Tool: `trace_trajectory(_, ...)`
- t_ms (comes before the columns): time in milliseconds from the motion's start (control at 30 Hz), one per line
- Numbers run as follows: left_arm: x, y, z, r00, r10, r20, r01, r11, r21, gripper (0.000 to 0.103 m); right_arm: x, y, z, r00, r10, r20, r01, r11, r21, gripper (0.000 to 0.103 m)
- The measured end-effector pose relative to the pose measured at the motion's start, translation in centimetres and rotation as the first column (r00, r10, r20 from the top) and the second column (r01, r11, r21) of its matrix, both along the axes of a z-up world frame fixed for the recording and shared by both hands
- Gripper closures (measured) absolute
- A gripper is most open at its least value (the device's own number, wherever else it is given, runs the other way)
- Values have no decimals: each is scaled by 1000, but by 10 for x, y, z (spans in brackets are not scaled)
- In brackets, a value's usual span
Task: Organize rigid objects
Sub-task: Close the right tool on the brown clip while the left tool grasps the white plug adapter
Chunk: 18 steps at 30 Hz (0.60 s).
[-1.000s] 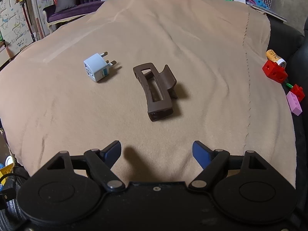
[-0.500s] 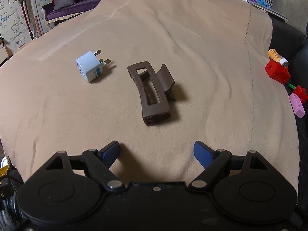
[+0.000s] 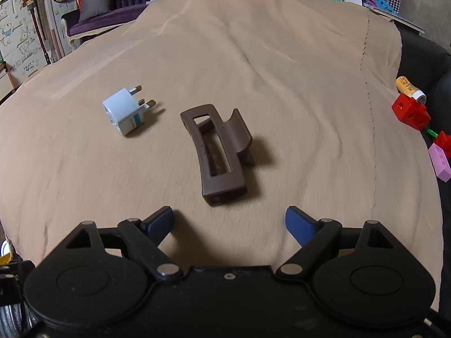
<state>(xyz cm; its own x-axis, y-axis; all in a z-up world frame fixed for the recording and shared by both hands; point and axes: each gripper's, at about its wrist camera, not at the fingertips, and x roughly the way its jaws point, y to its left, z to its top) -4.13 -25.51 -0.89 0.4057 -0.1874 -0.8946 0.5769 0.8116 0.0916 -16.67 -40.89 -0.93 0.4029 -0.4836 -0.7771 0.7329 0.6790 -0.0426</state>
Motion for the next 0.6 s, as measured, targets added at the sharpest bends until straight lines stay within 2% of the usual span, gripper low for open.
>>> trace_trajectory(167,1,-17,4,1000,-17,21,16,1000,18,21,1,-4,1,1000,-2,13,2,1000,-2,17)
trace_trajectory(333,4,-27,6,999,-24,42,23,999,40,21,-1,-10,4,999,-16,31,17,1000,-17,32)
trace_trajectory(400,1,-31,5,995,-52,90,43,995,95,21,-2,-14,5,999,-18,37,19,1000,-19,35)
trace_trajectory(500,-6,-30,8,975,-136,176,103,978,182,21,-1,-19,5,999,-13,37,14,1000,-20,35)
trace_trajectory(600,-4,-22,16,967,-194,167,153,960,232,21,0,-19,4,1000,-5,31,6,999,-31,33)
